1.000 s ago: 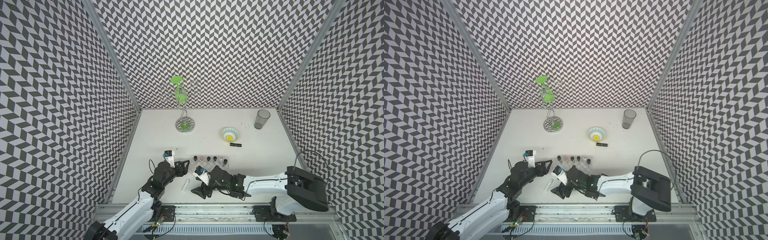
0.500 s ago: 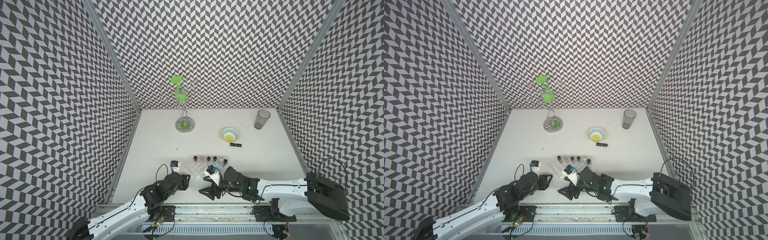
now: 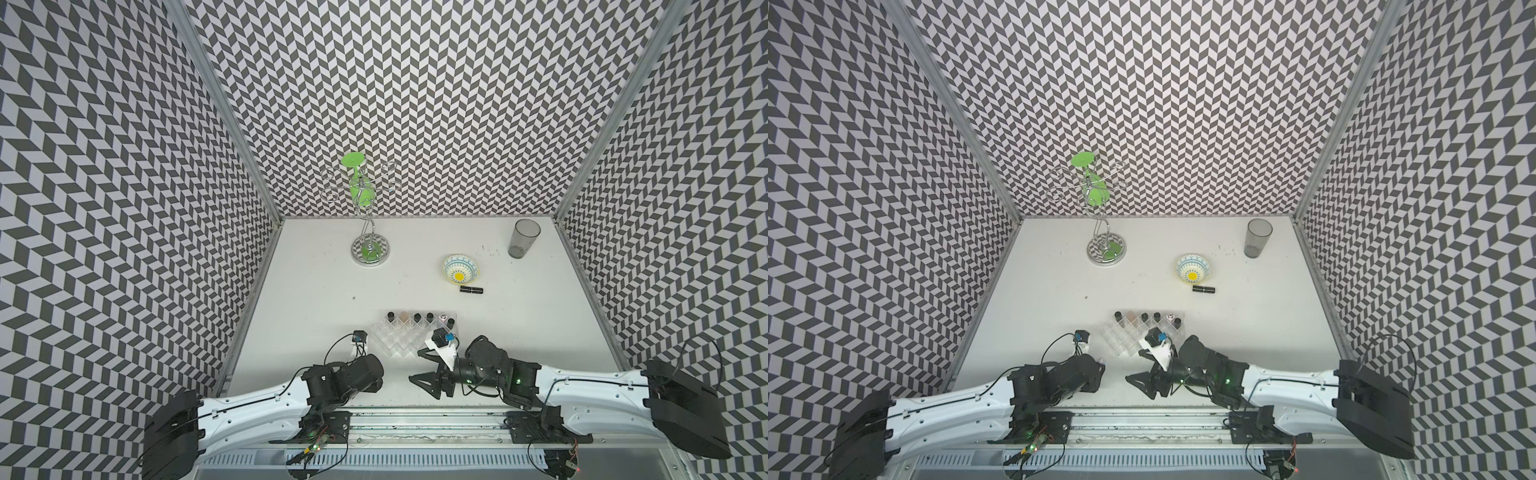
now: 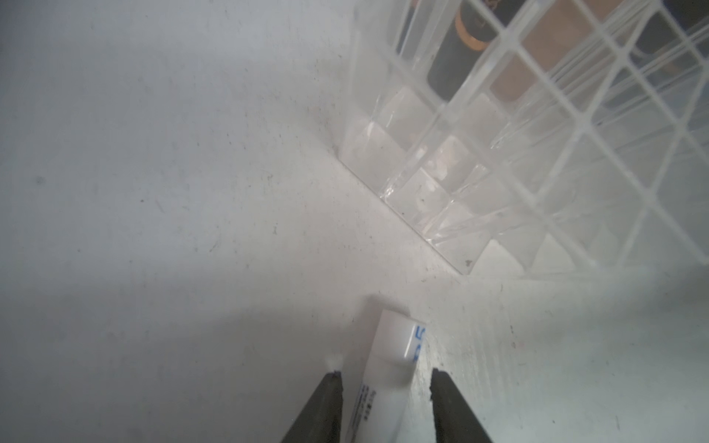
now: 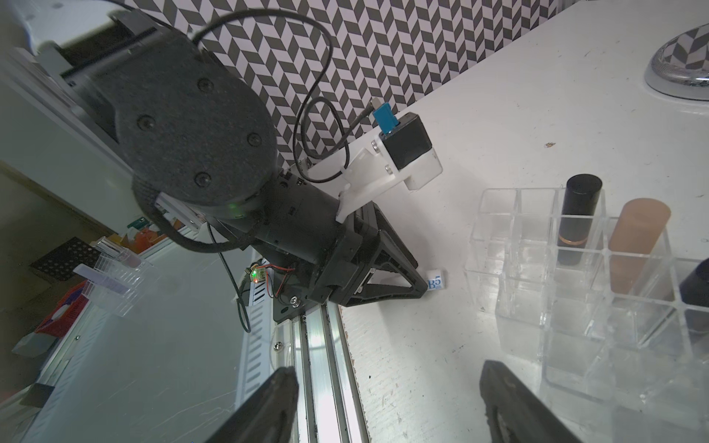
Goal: Arrange the lipsticks in the organizer
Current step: Pick up the lipstick at the center of the board.
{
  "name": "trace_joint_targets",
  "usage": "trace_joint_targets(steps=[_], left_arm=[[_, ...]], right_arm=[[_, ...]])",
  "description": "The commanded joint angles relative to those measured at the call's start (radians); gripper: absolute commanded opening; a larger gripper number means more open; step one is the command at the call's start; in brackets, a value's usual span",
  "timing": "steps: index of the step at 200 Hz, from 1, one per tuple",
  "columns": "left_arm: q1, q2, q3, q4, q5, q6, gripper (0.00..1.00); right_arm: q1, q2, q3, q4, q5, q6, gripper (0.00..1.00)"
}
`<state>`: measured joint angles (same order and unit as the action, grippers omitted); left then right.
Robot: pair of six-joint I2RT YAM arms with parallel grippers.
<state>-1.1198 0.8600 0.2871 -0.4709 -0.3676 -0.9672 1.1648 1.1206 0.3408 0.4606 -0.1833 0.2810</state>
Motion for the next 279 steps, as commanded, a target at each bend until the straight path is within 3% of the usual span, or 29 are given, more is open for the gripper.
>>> trace_joint_targets(steps=[1, 18, 57, 81, 122, 150, 182, 220, 256, 279], left_arm=[[-0.006, 0.063, 0.033, -0.007, -0.028, 0.006, 0.34], [-0.003, 0.092, 0.014, 0.049, -0.015, 0.022, 0.24], [-0.003, 0.111, -0.002, 0.084, -0.001, 0.026, 0.19], [-0.002, 0.093, 0.002, 0.115, 0.001, 0.047, 0.02], [0.003, -0.093, -0.039, 0.469, 0.117, 0.2, 0.0], [0.036, -0.175, -0.014, 0.628, 0.117, 0.302, 0.0], [0.113, -0.127, -0.002, 0.846, 0.186, 0.424, 0.0], [0.246, -0.005, -0.029, 1.163, 0.398, 0.49, 0.0], [0.315, 0.112, -0.018, 1.314, 0.549, 0.507, 0.0], [0.32, 0.154, -0.018, 1.343, 0.565, 0.512, 0.0]], right_arm=[[-0.004, -0.017, -0.008, 0.052, 0.025, 0.006, 0.79], [-0.005, -0.013, -0.012, 0.05, 0.033, 0.008, 0.79], [-0.005, -0.023, -0.025, 0.046, 0.041, 0.018, 0.79], [-0.005, -0.037, -0.035, 0.047, 0.048, 0.029, 0.79], [-0.037, -0.144, -0.084, -0.004, 0.169, 0.148, 0.81], [-0.11, -0.294, -0.166, 0.004, 0.141, 0.185, 0.8], [-0.179, -0.381, -0.174, 0.039, 0.002, 0.183, 0.82], [-0.246, -0.254, -0.128, 0.139, -0.116, 0.174, 0.8], [-0.272, -0.062, 0.014, 0.192, -0.238, 0.136, 0.77], [-0.285, 0.036, 0.052, 0.27, -0.298, 0.142, 0.76]])
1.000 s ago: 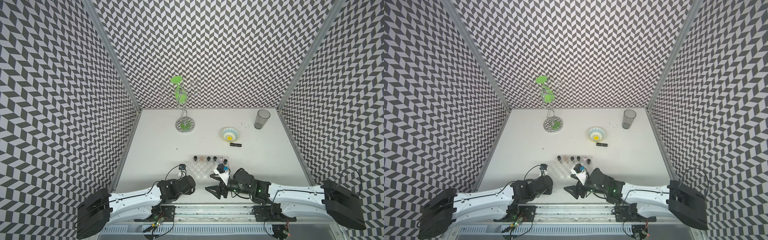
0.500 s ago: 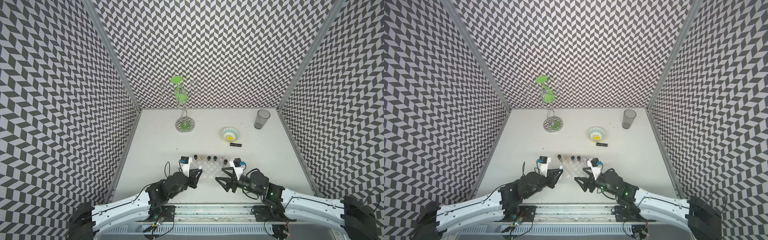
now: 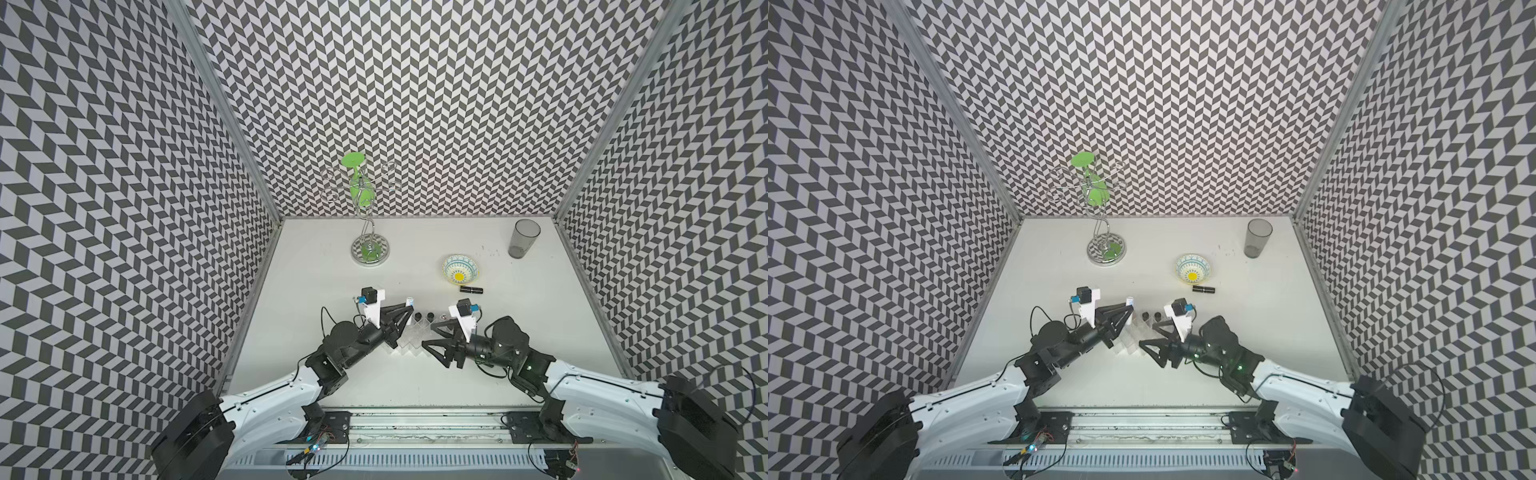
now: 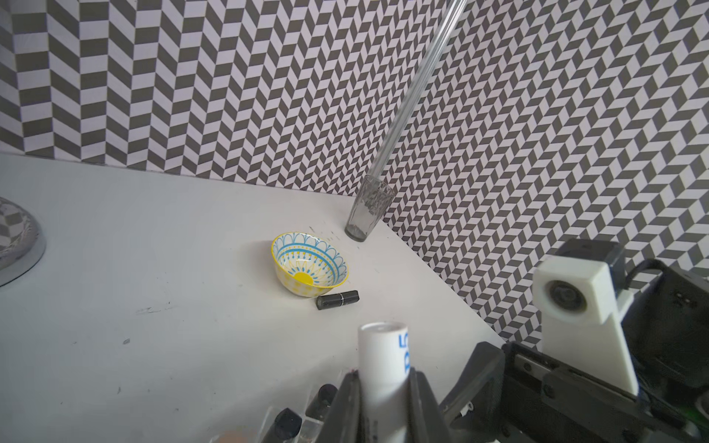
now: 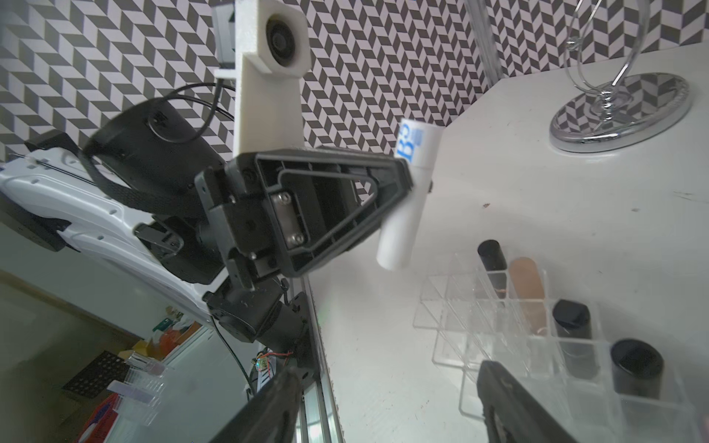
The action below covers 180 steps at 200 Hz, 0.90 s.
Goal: Arrange the lipsticks in the organizer
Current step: Pick up the lipstick at the center of the board, then adjust the lipstick.
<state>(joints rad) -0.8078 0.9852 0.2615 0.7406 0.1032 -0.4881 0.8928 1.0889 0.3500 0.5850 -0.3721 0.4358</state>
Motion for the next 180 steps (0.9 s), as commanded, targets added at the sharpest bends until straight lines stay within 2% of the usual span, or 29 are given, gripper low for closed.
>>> trace_joint_targets(steps=[1, 28, 53, 96, 121, 164, 180], left_arm=[[0.009, 0.031, 0.006, 0.133, 0.094, 0.034, 0.0], [0.016, 0.041, -0.013, 0.16, 0.071, 0.041, 0.0], [0.019, 0.046, -0.018, 0.167, 0.068, 0.05, 0.0], [0.022, 0.044, -0.024, 0.163, 0.088, 0.042, 0.0], [0.021, 0.032, -0.037, 0.167, 0.088, 0.033, 0.0], [0.022, 0.028, -0.051, 0.169, 0.076, 0.032, 0.0], [0.022, 0.035, -0.055, 0.18, 0.085, 0.023, 0.0]], right_arm=[[-0.014, 0.071, 0.043, 0.15, -0.11, -0.011, 0.76], [-0.022, 0.178, 0.093, 0.186, -0.126, 0.009, 0.76], [-0.025, 0.255, 0.134, 0.178, -0.139, 0.01, 0.71], [-0.031, 0.257, 0.118, 0.235, -0.119, 0.036, 0.67], [-0.032, 0.262, 0.127, 0.227, -0.088, 0.045, 0.6], [-0.046, 0.315, 0.159, 0.227, -0.109, 0.045, 0.47], [-0.051, 0.319, 0.158, 0.222, -0.1, 0.046, 0.35]])
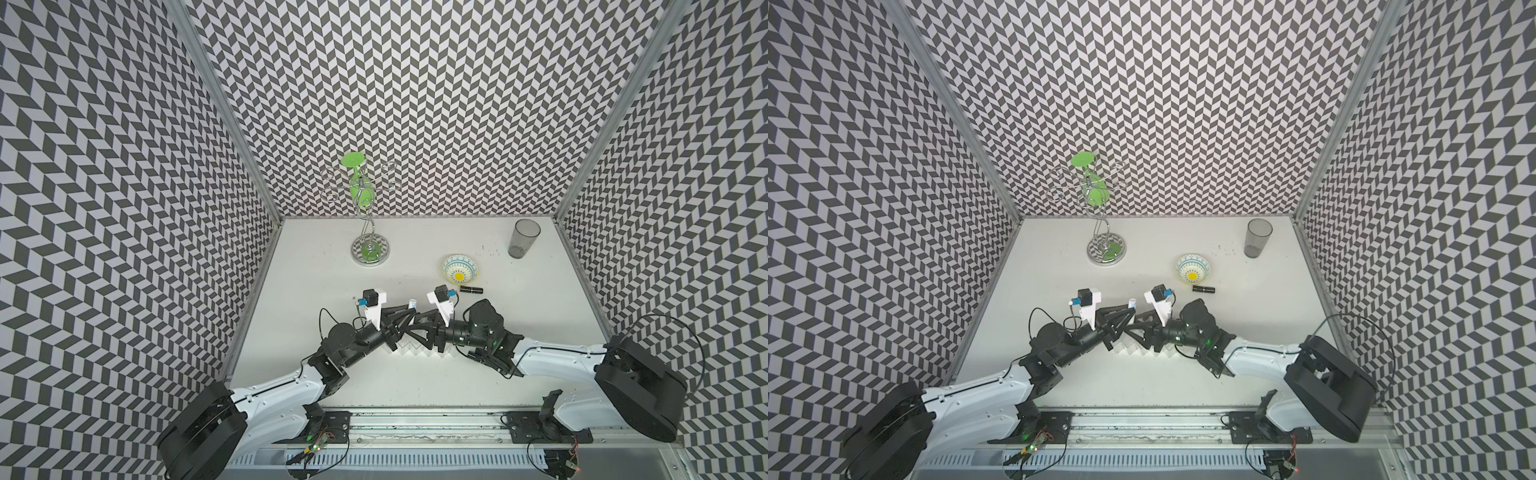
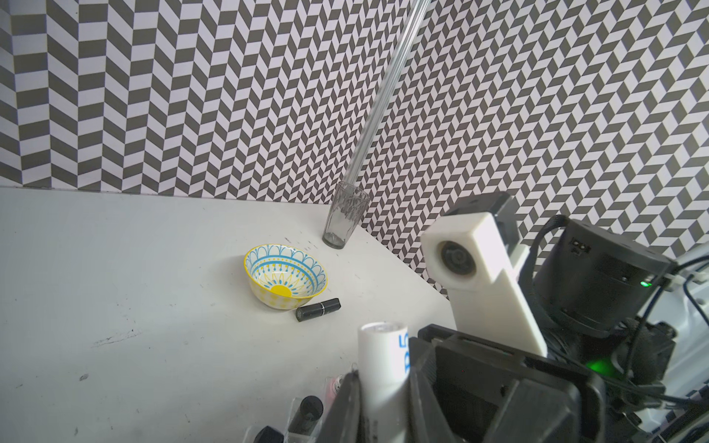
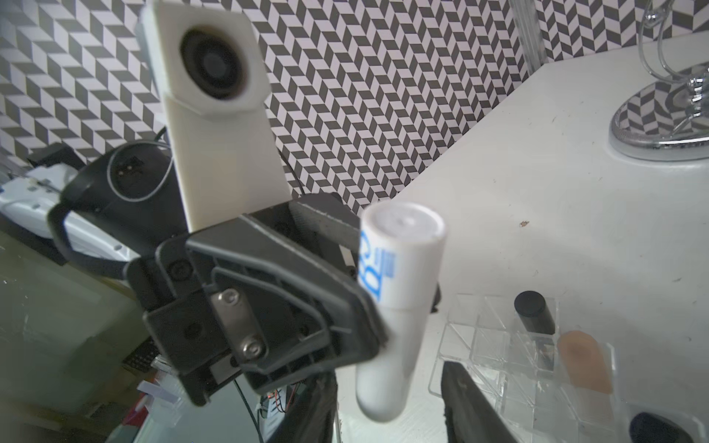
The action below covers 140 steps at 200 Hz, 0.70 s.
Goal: Arrange the lipsticks in the organizer
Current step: Adjust the lipstick.
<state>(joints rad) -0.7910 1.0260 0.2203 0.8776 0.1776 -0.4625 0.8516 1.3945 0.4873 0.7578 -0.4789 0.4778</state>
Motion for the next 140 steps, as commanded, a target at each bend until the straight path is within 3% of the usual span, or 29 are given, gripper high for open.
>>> trace_joint_targets(steps=[1, 19, 67, 85, 114, 140], left_arm=[[0.006, -0.005, -0.014, 0.044, 0.012, -0.002, 0.0], [0.005, -0.003, -0.018, 0.05, 0.014, -0.007, 0.0], [0.006, -0.046, -0.022, -0.004, -0.019, 0.016, 0.01], [0.006, -0.07, -0.023, -0.038, -0.045, 0.023, 0.24], [0.005, -0.104, -0.027, -0.067, -0.071, 0.026, 0.26], [0.006, -0.106, -0.013, -0.105, -0.109, 0.029, 0.58]], right_arm=[[-0.01, 0.014, 0.02, 0.047, 0.008, 0.004, 0.34], [-0.011, 0.019, 0.03, 0.018, 0.016, -0.002, 0.28], [-0.013, -0.006, 0.043, -0.145, 0.094, -0.023, 0.25], [-0.014, -0.005, 0.063, -0.228, 0.103, -0.039, 0.22], [-0.014, 0.009, 0.1, -0.34, 0.094, -0.06, 0.23], [-0.015, 0.029, 0.129, -0.437, 0.084, -0.076, 0.22]])
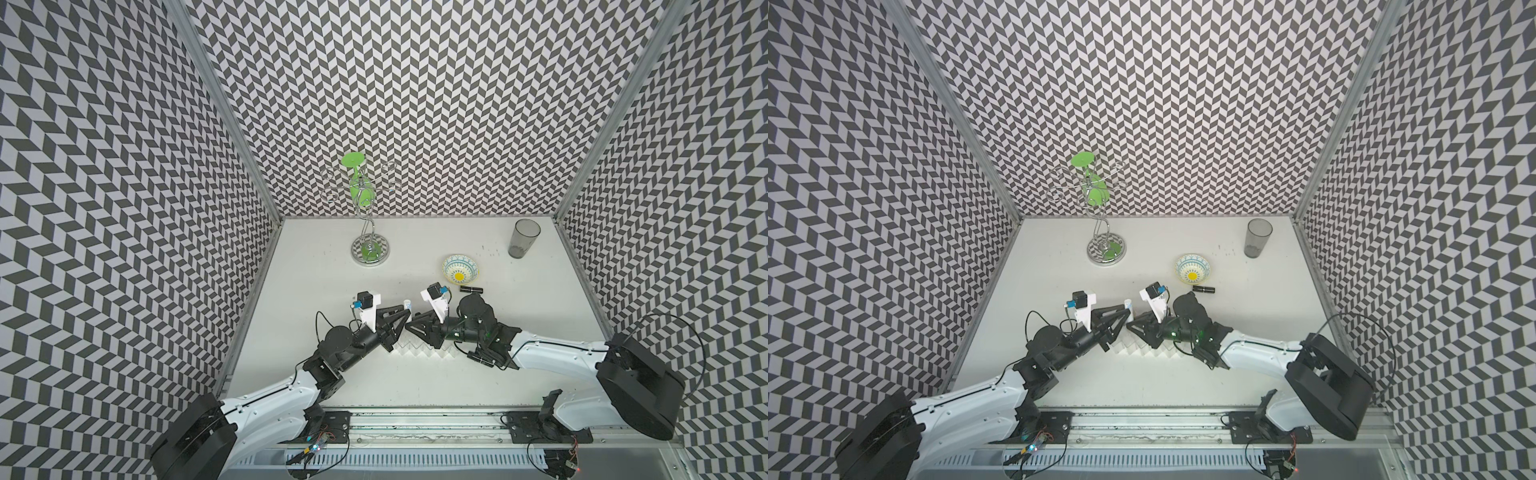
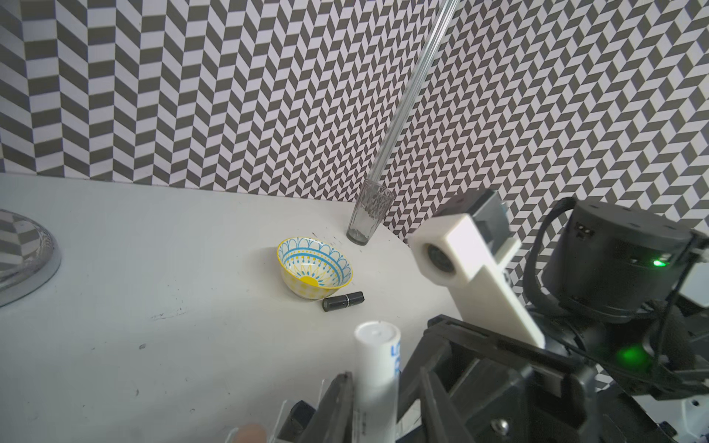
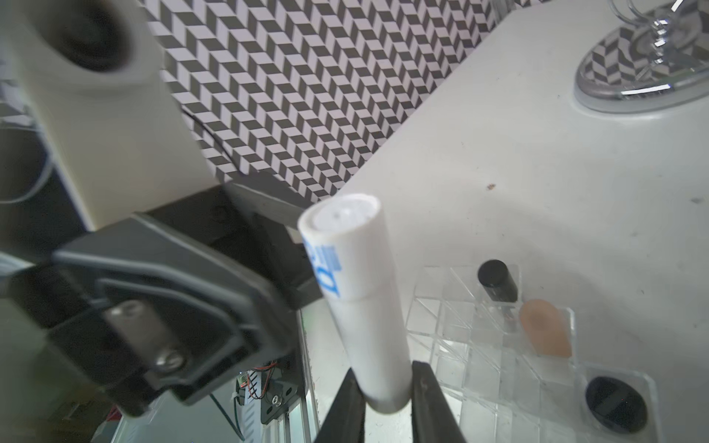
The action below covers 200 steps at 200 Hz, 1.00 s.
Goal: Arrange the lipsticks in the organizer
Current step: Adjust the lipstick.
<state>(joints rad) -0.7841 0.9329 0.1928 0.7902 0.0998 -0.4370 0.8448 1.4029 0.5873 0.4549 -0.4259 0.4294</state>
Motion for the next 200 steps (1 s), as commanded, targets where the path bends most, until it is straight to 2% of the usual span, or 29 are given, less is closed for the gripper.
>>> trace_joint_targets(steps=[1, 29, 51, 76, 92, 133, 200], left_arm=[[-0.001, -0.013, 0.016, -0.021, -0.032, 0.004, 0.59], [0.0, 0.012, 0.023, -0.024, -0.055, 0.002, 0.61], [0.012, 0.047, 0.05, -0.109, -0.09, -0.033, 0.63], [0.019, 0.081, 0.039, -0.082, -0.047, -0.048, 0.68], [0.02, 0.105, 0.046, -0.08, -0.027, -0.056, 0.67], [0.028, 0.185, 0.095, -0.121, 0.004, -0.065, 0.62], [0.031, 0.233, 0.094, -0.089, 0.058, -0.12, 0.41]], right_arm=[[-0.008, 0.02, 0.03, -0.136, 0.03, -0.028, 0.22], [-0.006, 0.014, 0.025, -0.174, 0.03, -0.037, 0.22], [-0.005, 0.015, 0.024, -0.192, 0.043, -0.038, 0.21], [-0.001, 0.025, 0.027, -0.205, 0.033, -0.048, 0.21], [0.01, 0.028, 0.035, -0.203, 0.031, -0.048, 0.22], [0.045, 0.021, 0.05, -0.222, 0.056, -0.051, 0.22], [0.06, 0.004, 0.076, -0.248, 0.154, -0.059, 0.23]])
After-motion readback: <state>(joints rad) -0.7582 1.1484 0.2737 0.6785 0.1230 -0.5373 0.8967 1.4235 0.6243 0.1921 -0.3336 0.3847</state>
